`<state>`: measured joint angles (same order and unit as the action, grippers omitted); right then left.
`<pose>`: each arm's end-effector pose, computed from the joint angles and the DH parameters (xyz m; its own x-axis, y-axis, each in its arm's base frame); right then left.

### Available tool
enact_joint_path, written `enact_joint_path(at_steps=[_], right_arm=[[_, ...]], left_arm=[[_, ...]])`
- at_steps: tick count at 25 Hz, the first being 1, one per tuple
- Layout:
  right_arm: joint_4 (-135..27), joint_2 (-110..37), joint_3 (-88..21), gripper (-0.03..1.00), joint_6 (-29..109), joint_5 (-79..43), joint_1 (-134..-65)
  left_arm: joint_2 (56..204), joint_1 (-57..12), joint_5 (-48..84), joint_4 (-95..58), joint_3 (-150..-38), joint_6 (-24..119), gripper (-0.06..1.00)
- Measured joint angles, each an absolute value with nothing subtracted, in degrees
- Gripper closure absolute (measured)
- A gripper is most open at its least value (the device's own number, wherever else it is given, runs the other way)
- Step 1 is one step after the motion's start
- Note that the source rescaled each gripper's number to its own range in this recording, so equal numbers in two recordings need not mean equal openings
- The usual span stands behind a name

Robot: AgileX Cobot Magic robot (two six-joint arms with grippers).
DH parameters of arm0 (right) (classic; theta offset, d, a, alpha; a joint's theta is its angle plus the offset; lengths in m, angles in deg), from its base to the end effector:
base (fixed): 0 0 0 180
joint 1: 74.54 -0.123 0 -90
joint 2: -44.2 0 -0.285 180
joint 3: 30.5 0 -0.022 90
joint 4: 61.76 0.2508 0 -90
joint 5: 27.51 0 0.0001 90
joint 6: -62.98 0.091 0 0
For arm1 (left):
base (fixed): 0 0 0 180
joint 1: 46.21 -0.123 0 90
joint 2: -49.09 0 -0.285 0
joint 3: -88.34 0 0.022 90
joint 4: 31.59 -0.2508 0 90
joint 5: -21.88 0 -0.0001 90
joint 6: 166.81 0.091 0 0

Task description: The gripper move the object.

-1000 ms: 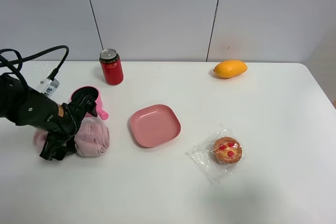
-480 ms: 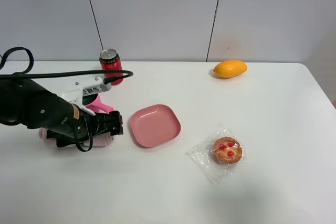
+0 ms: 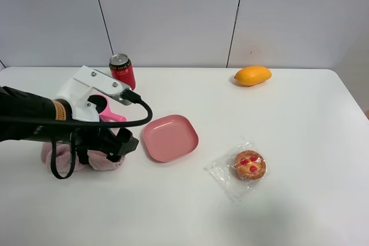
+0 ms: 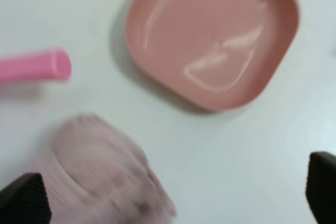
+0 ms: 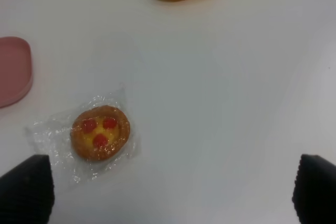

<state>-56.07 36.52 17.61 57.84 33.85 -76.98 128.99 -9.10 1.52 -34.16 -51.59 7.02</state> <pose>-0.0070 0.0076 0.2790 -0.4486 -0.0610 -0.8916 -0.1388 0.9903 0.0021 0.1893 -0.1414 0.2273 -0.6514 0.4106 -0.6380 0.5538 0.8321 -0.0299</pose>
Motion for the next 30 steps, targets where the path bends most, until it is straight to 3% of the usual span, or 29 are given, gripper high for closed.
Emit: enact_joint_path(at_steps=[14,23,30], right_arm=[[-56.1,36.5,17.6,-0.03,57.8,33.8,-77.0],[-56.1,36.5,17.6,-0.03,57.8,33.8,-77.0],[-56.1,36.5,17.6,-0.03,57.8,33.8,-77.0]], left_arm=[[109.3,-9.1,-13.0,-40.9,-58.7,12.0,-0.04],[94.0,-9.1,-37.9,-53.0,-67.7,12.6,-0.04],[89.1,-9.1,-46.4,-56.2,-72.2,13.2,-0.04]])
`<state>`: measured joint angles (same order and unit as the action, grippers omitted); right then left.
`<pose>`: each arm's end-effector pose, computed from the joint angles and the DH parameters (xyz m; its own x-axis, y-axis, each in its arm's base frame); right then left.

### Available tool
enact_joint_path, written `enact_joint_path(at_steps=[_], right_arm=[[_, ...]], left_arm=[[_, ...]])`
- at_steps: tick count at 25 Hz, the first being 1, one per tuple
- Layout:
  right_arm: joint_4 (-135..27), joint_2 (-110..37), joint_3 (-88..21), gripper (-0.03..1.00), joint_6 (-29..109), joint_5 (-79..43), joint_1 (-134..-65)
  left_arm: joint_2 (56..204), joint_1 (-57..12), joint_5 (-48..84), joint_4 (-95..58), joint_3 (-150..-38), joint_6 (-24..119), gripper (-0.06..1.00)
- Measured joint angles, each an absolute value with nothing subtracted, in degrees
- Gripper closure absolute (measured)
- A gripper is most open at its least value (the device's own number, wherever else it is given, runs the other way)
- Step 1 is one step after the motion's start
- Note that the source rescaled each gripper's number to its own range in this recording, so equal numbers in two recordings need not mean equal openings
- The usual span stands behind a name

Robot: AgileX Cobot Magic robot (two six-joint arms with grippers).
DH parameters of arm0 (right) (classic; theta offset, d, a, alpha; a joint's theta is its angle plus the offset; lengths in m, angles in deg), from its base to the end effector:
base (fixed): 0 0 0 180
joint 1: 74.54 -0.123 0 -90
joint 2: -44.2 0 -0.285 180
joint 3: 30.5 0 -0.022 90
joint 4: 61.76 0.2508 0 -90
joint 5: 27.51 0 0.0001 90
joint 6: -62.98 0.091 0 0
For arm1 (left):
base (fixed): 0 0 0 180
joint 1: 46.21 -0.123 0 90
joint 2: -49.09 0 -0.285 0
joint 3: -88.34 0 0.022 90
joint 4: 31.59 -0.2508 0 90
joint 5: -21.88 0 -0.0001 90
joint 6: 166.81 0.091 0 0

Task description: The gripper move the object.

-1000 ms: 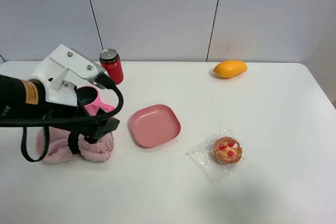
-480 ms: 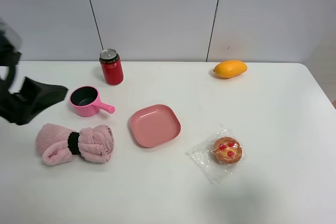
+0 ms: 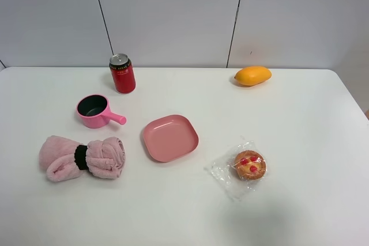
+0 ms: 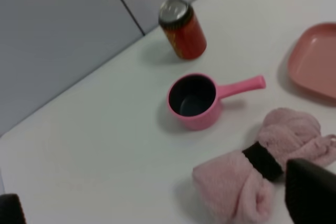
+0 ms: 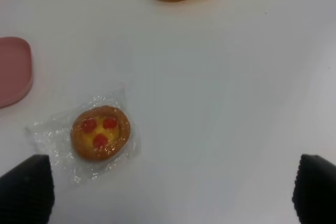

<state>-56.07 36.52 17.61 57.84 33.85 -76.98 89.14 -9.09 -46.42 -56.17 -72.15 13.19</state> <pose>-0.0070 0.0076 0.2790 -0.4486 -0.0610 -0.8916 -0.1388 0.9903 0.0021 0.0649 -0.0050 0.4031 -0.4101 0.5033 -0.7606 0.3808 0.8523 0.3586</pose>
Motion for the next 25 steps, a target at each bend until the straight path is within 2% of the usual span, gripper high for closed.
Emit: enact_joint_path(at_steps=[6,16,21,25], right_arm=[[-56.1,36.5,17.6,-0.03,57.8,33.8,-77.0],[-56.1,36.5,17.6,-0.03,57.8,33.8,-77.0],[-56.1,36.5,17.6,-0.03,57.8,33.8,-77.0],[-56.1,36.5,17.6,-0.03,57.8,33.8,-77.0]], left_arm=[[88.9,-10.5,-47.6,-51.4,-72.2,13.2,-0.04],[87.4,-34.5,-47.7,-42.4,-71.7,13.2,-0.05],[82.5,-39.6,-47.7,-40.6,-66.2,13.2,-0.05],[78.0,-40.5,-47.7,-39.0,-58.6,13.2,-0.05]])
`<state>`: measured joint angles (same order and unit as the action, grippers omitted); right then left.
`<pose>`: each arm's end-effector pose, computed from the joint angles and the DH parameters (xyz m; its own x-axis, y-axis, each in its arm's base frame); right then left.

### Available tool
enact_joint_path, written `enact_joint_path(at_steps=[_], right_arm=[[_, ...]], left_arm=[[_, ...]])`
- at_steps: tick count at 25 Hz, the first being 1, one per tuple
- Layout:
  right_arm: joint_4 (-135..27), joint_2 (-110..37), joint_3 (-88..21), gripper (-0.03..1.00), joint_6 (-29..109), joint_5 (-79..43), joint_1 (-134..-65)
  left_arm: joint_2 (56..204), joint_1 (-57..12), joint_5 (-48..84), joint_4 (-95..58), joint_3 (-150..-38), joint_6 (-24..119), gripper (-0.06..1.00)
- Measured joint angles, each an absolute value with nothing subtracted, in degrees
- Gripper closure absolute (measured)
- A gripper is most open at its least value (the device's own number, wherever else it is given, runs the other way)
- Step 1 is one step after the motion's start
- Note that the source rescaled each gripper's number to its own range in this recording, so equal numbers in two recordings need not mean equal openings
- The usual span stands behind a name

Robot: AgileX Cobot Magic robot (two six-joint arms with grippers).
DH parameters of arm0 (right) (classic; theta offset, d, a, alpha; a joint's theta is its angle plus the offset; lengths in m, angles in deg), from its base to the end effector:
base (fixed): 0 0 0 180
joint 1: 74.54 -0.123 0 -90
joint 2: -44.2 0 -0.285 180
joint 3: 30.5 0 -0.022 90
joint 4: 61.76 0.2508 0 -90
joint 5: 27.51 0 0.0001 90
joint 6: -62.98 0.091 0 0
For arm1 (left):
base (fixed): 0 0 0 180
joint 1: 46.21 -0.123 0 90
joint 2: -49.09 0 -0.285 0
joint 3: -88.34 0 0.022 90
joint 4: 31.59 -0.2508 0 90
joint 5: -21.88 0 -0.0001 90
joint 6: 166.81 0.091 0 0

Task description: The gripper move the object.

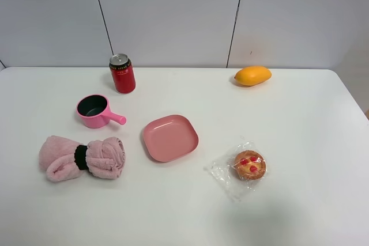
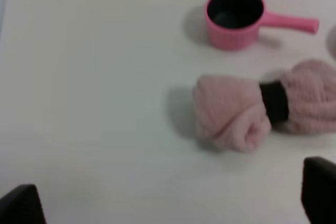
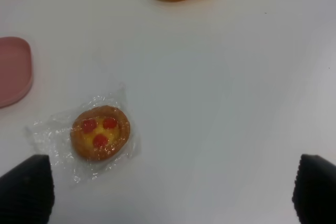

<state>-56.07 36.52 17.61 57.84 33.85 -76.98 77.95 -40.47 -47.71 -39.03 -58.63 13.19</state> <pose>-0.0070 0.0076 0.2790 -0.4486 -0.0610 -0.8916 -0.1388 0.9903 0.0021 0.0300 0.0081 0.3384 -0.6559 0.1113 -0.7466 0.0385 0.9927 0.1142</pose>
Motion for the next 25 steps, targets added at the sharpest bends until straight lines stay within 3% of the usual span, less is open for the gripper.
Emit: enact_joint_path(at_steps=[8,14,25], right_arm=[[-56.1,36.5,17.6,-0.03,57.8,33.8,-77.0],[-56.1,36.5,17.6,-0.03,57.8,33.8,-77.0],[-56.1,36.5,17.6,-0.03,57.8,33.8,-77.0]], left_arm=[[71.5,-41.4,-38.5,-36.2,-45.6,13.2,-0.05],[67.5,-45.8,-38.7,-30.3,-44.7,13.5,-0.05],[63.0,-46.2,-38.6,-31.9,-43.7,13.5,-0.05]])
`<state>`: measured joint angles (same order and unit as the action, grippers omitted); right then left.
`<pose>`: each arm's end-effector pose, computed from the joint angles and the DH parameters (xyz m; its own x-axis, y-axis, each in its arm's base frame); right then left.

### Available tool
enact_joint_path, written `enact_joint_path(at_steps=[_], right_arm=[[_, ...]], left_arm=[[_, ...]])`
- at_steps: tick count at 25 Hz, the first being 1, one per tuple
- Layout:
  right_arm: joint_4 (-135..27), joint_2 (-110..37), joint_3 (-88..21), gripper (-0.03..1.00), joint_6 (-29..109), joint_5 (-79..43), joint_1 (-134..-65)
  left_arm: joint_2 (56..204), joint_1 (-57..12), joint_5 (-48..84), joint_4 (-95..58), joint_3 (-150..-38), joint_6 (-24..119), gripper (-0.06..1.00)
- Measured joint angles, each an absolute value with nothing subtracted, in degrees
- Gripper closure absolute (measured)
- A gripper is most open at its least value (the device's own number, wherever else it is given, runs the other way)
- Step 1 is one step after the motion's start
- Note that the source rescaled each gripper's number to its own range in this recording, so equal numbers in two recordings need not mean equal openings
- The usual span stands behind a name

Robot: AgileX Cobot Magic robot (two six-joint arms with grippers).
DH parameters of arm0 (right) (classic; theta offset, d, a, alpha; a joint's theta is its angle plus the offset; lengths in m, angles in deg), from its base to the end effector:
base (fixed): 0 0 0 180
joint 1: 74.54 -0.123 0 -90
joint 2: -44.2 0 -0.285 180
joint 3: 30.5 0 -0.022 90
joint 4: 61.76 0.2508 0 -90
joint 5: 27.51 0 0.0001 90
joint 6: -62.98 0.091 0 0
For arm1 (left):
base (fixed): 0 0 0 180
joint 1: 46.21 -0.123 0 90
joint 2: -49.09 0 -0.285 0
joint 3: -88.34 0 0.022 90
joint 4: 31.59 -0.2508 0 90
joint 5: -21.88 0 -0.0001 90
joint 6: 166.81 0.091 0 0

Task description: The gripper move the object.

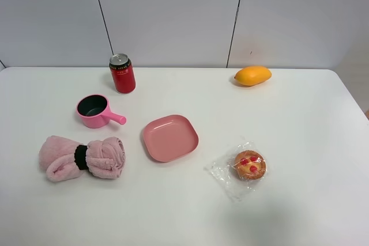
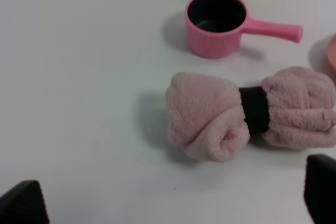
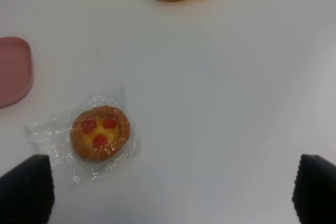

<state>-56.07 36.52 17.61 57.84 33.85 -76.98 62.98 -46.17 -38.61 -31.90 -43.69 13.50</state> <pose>-0.0070 0.0076 0.2790 -0.4486 -0.0610 -0.8916 -0.1388 0.9903 0.0021 0.0109 0.0004 0.2803 -0.5351 0.0084 -0.8448 0.0010 1.0000 0.0093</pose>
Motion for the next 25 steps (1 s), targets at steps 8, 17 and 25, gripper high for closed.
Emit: enact_joint_path(at_steps=[8,17,25], right_arm=[[-56.1,36.5,17.6,-0.03,57.8,33.8,-77.0],[-56.1,36.5,17.6,-0.03,57.8,33.8,-77.0],[-56.1,36.5,17.6,-0.03,57.8,33.8,-77.0]], left_arm=[[57.6,-46.2,-38.5,-33.1,-43.6,12.7,-0.05],[56.6,-46.2,-38.6,-33.3,-43.6,12.5,-0.05],[56.6,-46.2,-38.6,-33.3,-43.6,12.5,-0.05]])
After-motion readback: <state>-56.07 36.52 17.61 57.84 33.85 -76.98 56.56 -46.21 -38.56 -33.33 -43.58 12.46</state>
